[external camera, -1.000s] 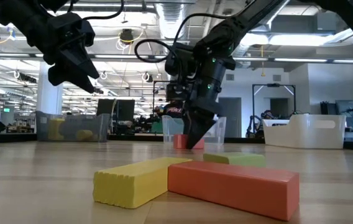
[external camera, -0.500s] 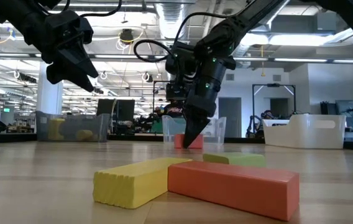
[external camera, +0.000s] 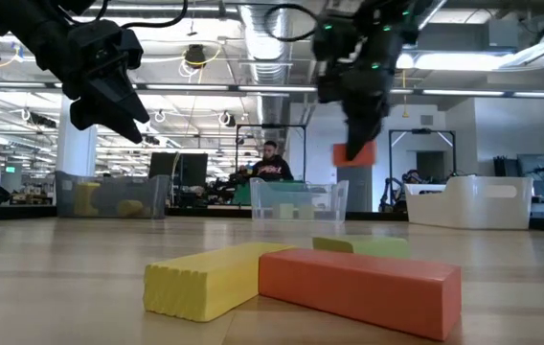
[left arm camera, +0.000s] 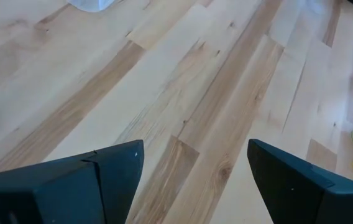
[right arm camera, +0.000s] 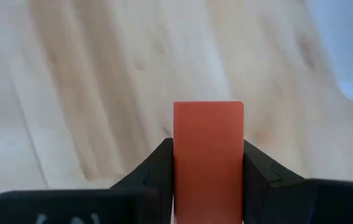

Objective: Sort & place blocks by color
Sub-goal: Put the orange block into the white bin

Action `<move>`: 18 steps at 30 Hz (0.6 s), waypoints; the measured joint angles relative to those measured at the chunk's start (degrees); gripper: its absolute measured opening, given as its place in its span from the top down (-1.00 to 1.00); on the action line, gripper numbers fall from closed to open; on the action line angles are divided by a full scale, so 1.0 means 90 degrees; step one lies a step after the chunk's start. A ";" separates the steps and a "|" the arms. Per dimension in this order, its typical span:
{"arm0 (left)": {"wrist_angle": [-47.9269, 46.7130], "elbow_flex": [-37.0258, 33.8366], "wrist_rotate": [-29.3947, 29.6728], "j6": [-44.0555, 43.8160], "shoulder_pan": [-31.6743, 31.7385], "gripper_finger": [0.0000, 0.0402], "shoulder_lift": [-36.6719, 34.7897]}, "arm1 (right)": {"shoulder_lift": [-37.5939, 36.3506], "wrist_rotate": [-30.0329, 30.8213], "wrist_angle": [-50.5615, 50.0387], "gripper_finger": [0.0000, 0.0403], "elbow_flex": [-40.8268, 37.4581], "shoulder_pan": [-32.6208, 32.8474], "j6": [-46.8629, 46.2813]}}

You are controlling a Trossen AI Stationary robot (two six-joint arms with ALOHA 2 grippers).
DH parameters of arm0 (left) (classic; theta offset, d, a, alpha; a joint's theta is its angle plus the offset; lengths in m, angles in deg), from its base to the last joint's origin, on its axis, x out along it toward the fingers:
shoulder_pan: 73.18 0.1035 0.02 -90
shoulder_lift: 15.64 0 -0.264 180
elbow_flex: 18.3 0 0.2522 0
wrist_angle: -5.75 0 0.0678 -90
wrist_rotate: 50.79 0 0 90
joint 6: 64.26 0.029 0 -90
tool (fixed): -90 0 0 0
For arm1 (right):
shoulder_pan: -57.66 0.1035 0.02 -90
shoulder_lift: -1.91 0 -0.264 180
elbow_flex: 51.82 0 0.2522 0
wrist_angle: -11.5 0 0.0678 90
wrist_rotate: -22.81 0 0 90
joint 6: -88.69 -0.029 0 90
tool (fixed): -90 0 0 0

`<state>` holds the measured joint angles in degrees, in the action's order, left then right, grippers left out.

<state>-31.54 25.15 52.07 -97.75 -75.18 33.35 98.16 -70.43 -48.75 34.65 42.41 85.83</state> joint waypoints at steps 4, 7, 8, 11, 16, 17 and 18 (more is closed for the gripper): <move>0.0001 0.0000 0.0002 0.0038 0.0000 -0.33 0.0000 | -0.1072 0.0584 0.0022 0.31 -0.0946 -0.0435 -0.0569; 0.0005 0.0000 0.0014 0.0097 0.0000 -0.33 0.0000 | -0.1800 0.0907 0.0021 0.29 -0.1594 -0.0887 -0.1011; 0.0010 0.0000 0.0023 0.0097 0.0000 -0.33 0.0000 | -0.2031 0.1049 0.0006 0.29 -0.1764 -0.1054 -0.1185; 0.0016 0.0000 0.0134 0.0124 0.0000 -0.33 0.0000 | -0.2514 0.1456 -0.0013 0.33 -0.2102 -0.1595 -0.1786; 0.0051 0.0000 0.0230 0.0126 0.0000 -0.33 0.0000 | -0.2882 0.2265 -0.0053 0.24 -0.2387 -0.2355 -0.2510; 0.0054 0.0000 0.0240 0.0126 0.0000 -0.33 0.0000 | -0.2892 0.2256 -0.0077 0.19 -0.2397 -0.2490 -0.2518; 0.0058 0.0000 0.0240 0.0120 0.0000 -0.33 -0.0001 | -0.2883 0.2257 -0.0088 0.15 -0.2397 -0.2597 -0.2518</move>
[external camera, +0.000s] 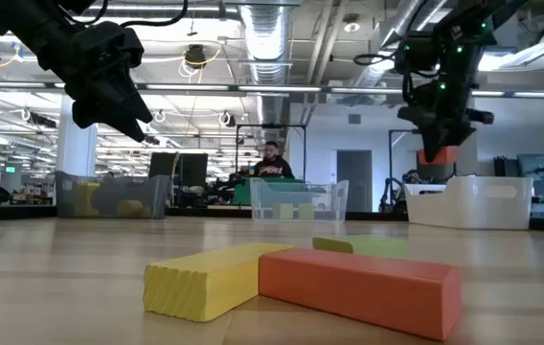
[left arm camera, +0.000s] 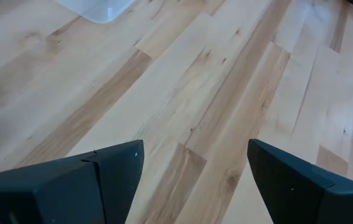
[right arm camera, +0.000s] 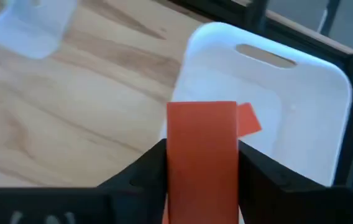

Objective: Sort & place blocks by color
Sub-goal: Put the orange block into the white bin, then put the yellow block into the black bin

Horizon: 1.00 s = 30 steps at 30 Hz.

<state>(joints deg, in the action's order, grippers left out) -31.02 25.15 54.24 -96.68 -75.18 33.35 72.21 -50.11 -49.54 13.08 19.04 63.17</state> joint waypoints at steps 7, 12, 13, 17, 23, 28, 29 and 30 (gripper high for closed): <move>-0.0102 0.0000 -0.0373 -0.0193 0.0002 -0.33 0.0001 | 0.0308 0.0008 -0.0333 -0.15 0.0000 -0.0493 0.0000; -0.0518 0.0000 -0.0987 -0.0558 0.0000 -0.33 -0.0002 | 0.0464 -0.0004 -0.0341 -0.25 0.0004 -0.0598 0.0126; -0.0617 0.0000 -0.1151 -0.0691 -0.0009 -0.33 -0.0002 | 0.0443 -0.0149 -0.0306 -0.26 0.0018 -0.0550 0.0205; -0.1082 0.0000 -0.2027 -0.1254 -0.0212 -0.33 -0.0002 | 0.0241 -0.1165 0.0187 -0.27 0.0108 -0.0118 0.0591; -0.1345 0.0000 -0.2798 -0.2378 -0.0908 -0.33 -0.0002 | -0.0070 -0.1741 0.1348 -0.27 0.0204 0.1028 0.0986; -0.1364 0.0000 -0.3007 -0.4222 -0.1616 -0.33 0.0011 | -0.0040 -0.1755 0.2519 -0.27 0.0206 0.2124 0.0977; -0.1367 0.0000 -0.3134 -0.4745 -0.1756 -0.33 0.0022 | 0.0020 -0.1753 0.2752 -0.27 0.0206 0.2342 0.0949; -0.1381 0.0000 -0.3301 -0.5297 -0.1907 -0.33 0.0027 | 0.0098 -0.1755 0.2987 -0.27 0.0206 0.2548 0.0899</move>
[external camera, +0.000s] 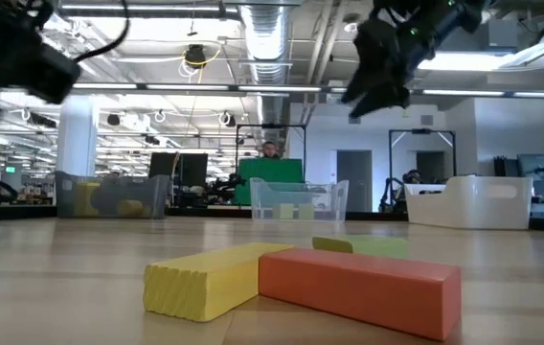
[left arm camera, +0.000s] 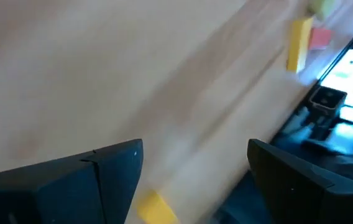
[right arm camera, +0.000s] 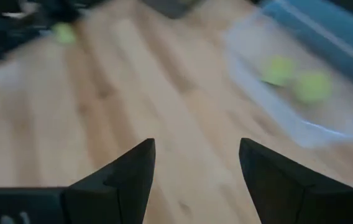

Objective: Sort & place blocks by color
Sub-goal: Put the yellow block into the black bin

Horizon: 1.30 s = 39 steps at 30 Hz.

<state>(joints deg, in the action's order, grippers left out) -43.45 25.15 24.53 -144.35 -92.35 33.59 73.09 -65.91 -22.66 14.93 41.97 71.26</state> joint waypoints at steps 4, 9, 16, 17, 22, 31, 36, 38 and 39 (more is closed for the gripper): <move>0.0023 0.0000 -0.0610 -0.1580 -0.0679 -0.33 0.0095 | 0.0369 -0.0010 0.0835 -0.27 0.0002 0.0715 -0.0401; 0.0061 0.0000 -0.0511 -0.2268 -0.1643 -0.33 0.0518 | 0.0903 -0.0005 0.1469 -0.27 0.0003 0.1535 -0.1396; 0.0253 0.0000 -0.0075 -0.2623 -0.2654 -0.33 0.1656 | 0.1580 0.0005 0.2337 -0.27 0.0002 0.2485 -0.2981; 0.0334 0.0000 0.0008 -0.2636 -0.2730 -0.33 0.1818 | 0.1647 0.0014 0.2494 -0.27 0.0002 0.2588 -0.3150; 0.1042 0.0000 0.0052 -0.2587 -0.2915 -0.33 0.2572 | 0.1970 0.0019 0.2692 -0.27 0.0211 0.3039 -0.3834; 0.1646 0.0277 0.0042 -0.2573 -0.3185 -0.33 0.3522 | 0.2596 0.0075 0.2669 -0.27 0.0942 0.3333 -0.4012; 0.1518 0.0438 0.0094 -0.2502 -0.3259 -0.33 0.3692 | 0.2904 0.0056 0.2656 -0.27 0.1301 0.3327 -0.3886; 0.1425 0.0492 0.0144 -0.2504 -0.3263 -0.33 0.3697 | 0.3000 0.0041 0.2640 -0.27 0.1415 0.3316 -0.3778; 0.1378 0.0512 0.0151 -0.2500 -0.3263 -0.33 0.3697 | 0.3037 0.0041 0.2636 -0.27 0.1464 0.3315 -0.3731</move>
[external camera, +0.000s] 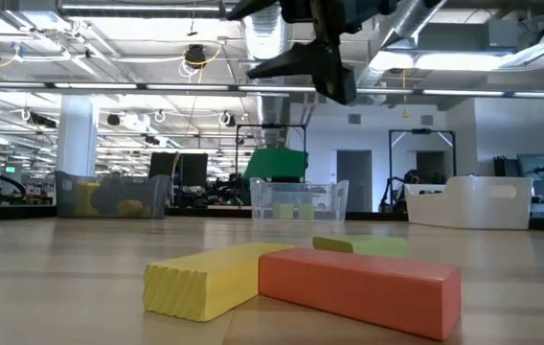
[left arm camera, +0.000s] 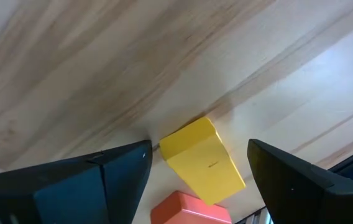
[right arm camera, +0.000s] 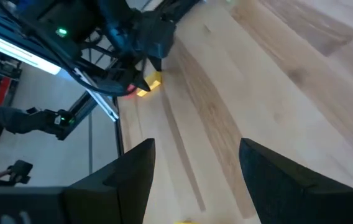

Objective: Sort & place blocks by color
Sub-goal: Put the yellow block into the black bin

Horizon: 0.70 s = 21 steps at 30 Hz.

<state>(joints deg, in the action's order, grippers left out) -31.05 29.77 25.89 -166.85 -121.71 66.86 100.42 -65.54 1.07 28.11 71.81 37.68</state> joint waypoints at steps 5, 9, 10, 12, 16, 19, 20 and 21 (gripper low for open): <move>-0.0059 -0.0002 0.0003 0.0084 -0.0007 -0.33 0.0000 | 0.0037 -0.0011 -0.0014 -0.27 0.0064 -0.0047 0.0046; -0.0109 -0.0002 0.0005 0.0132 -0.0007 -0.33 0.0002 | 0.0012 -0.0024 -0.0092 -0.27 0.0064 -0.0137 0.0057; -0.0118 -0.0002 0.0007 0.0165 -0.0007 -0.33 0.0002 | 0.0008 -0.0025 -0.0094 -0.27 0.0064 -0.0147 0.0057; -0.0141 -0.0005 0.0007 0.0178 -0.0007 -0.33 0.0002 | 0.0008 -0.0034 -0.0125 -0.27 0.0064 -0.0182 0.0057; -0.0165 -0.0007 0.0007 0.0236 -0.0007 -0.33 0.0005 | 0.0008 -0.0052 -0.0153 -0.27 0.0064 -0.0215 0.0155; -0.0176 -0.0007 0.0007 0.0266 -0.0007 -0.33 0.0005 | 0.0006 -0.0107 -0.0185 -0.27 0.0064 -0.0215 0.0216; -0.0181 -0.0009 0.0007 0.0275 -0.0007 -0.33 0.0005 | 0.0007 -0.0153 -0.0192 -0.27 0.0064 -0.0215 0.0222; -0.0185 -0.0010 0.0007 0.0278 -0.0007 -0.33 0.0005 | 0.0006 -0.0201 -0.0194 -0.27 0.0064 -0.0215 0.0222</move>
<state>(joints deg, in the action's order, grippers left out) -32.71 29.68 25.95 -164.35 -121.78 66.91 100.47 -67.35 -0.68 28.68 69.87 39.67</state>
